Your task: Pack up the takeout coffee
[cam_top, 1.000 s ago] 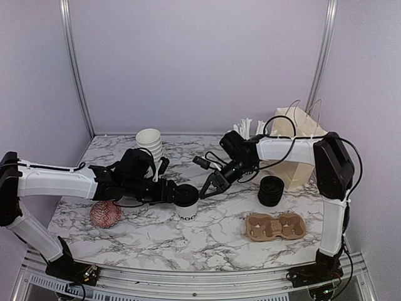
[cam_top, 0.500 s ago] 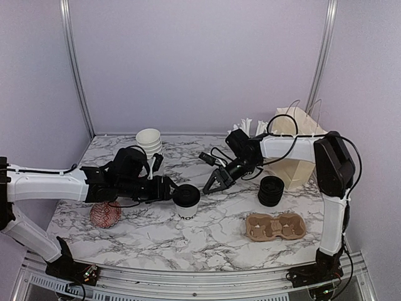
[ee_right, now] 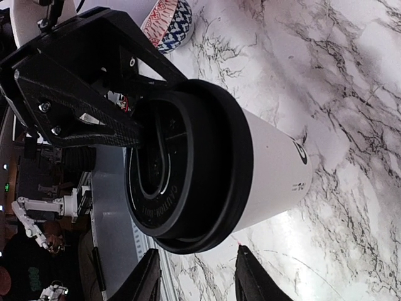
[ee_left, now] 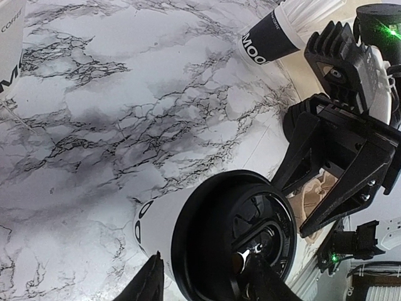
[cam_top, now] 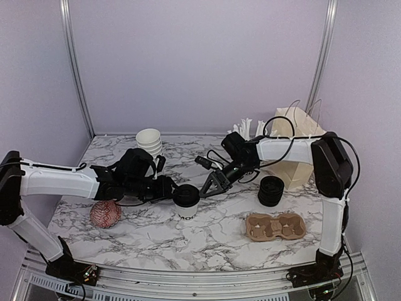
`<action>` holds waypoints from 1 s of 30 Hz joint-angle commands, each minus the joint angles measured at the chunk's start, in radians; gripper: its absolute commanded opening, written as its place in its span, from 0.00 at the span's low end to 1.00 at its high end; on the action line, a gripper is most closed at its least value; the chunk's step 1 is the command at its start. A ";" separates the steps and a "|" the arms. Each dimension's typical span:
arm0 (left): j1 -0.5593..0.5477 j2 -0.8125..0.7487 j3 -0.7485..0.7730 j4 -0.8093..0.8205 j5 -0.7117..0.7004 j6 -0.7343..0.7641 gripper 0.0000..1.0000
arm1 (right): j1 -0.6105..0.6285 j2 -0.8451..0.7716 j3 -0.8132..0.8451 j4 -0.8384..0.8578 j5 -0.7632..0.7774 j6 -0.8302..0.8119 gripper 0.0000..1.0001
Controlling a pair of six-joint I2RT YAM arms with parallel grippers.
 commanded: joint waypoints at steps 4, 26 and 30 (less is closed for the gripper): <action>0.009 0.030 -0.011 0.042 0.035 -0.012 0.44 | -0.002 0.065 0.057 0.033 -0.031 0.048 0.36; 0.018 0.018 -0.089 0.059 0.047 0.000 0.50 | 0.001 0.119 0.057 0.041 0.138 0.028 0.19; 0.016 -0.082 -0.011 0.006 -0.035 0.078 0.67 | 0.003 0.056 0.072 0.047 0.043 0.009 0.24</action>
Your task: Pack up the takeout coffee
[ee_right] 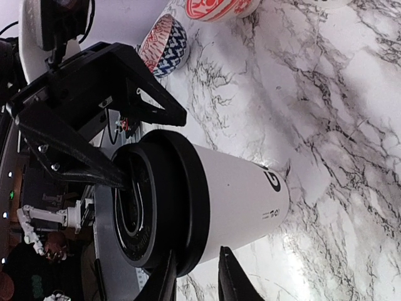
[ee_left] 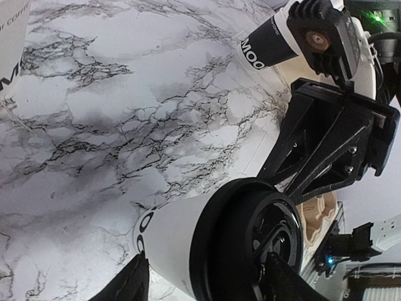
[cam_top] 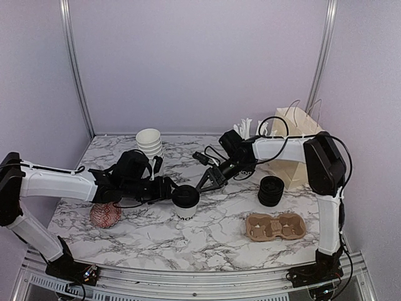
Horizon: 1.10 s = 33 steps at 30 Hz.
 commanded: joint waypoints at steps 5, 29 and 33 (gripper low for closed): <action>-0.004 -0.192 0.096 -0.161 -0.134 0.091 0.70 | 0.018 -0.056 0.007 -0.025 0.030 -0.046 0.28; -0.010 -0.175 -0.135 0.028 -0.013 -0.169 0.32 | 0.044 -0.023 0.016 -0.032 -0.012 -0.049 0.32; -0.010 -0.150 -0.131 0.043 0.005 -0.166 0.31 | 0.043 -0.019 0.013 -0.033 -0.012 -0.050 0.32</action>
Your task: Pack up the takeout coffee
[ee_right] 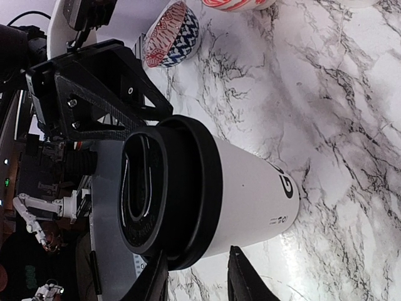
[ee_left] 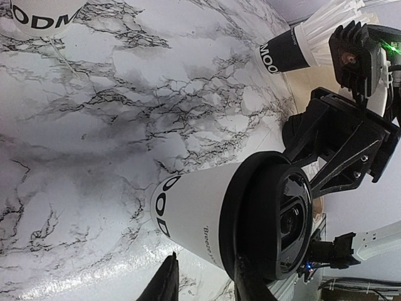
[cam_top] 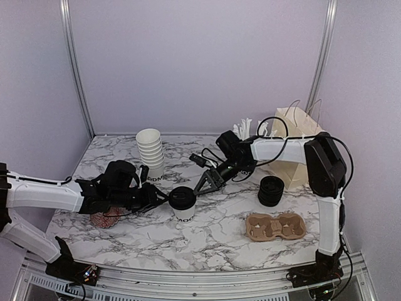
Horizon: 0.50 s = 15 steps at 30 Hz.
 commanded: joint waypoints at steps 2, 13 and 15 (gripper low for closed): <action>-0.003 0.032 0.029 0.060 0.041 0.002 0.31 | 0.009 0.003 0.013 -0.012 -0.010 -0.014 0.32; -0.003 0.108 -0.001 0.075 0.053 -0.021 0.28 | 0.009 0.025 -0.007 -0.018 0.086 -0.011 0.31; -0.004 0.130 -0.026 0.075 0.059 -0.036 0.26 | 0.009 0.028 -0.025 -0.022 0.159 -0.009 0.30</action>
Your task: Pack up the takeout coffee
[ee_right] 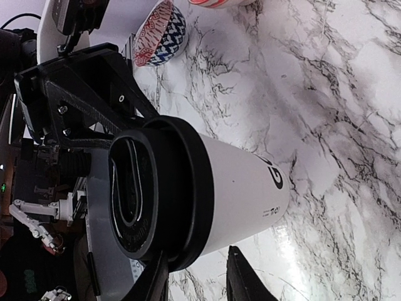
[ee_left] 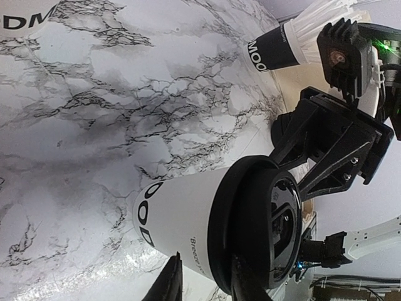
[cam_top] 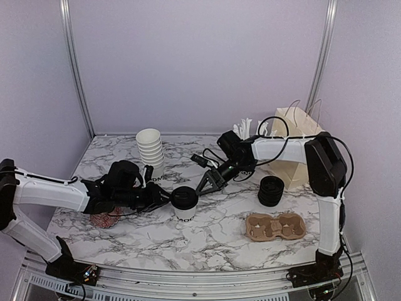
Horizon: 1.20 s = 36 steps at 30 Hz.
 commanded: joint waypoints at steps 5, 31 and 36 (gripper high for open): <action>-0.009 0.081 -0.082 -0.009 0.027 -0.029 0.24 | 0.015 0.030 -0.040 -0.012 0.175 -0.018 0.28; -0.034 -0.123 0.470 -0.440 -0.261 0.555 0.69 | -0.092 -0.278 0.090 -0.132 0.122 -0.320 0.47; -0.033 -0.185 0.498 -0.405 -0.397 0.723 0.98 | -0.090 -0.331 0.104 -0.116 0.269 -0.423 0.50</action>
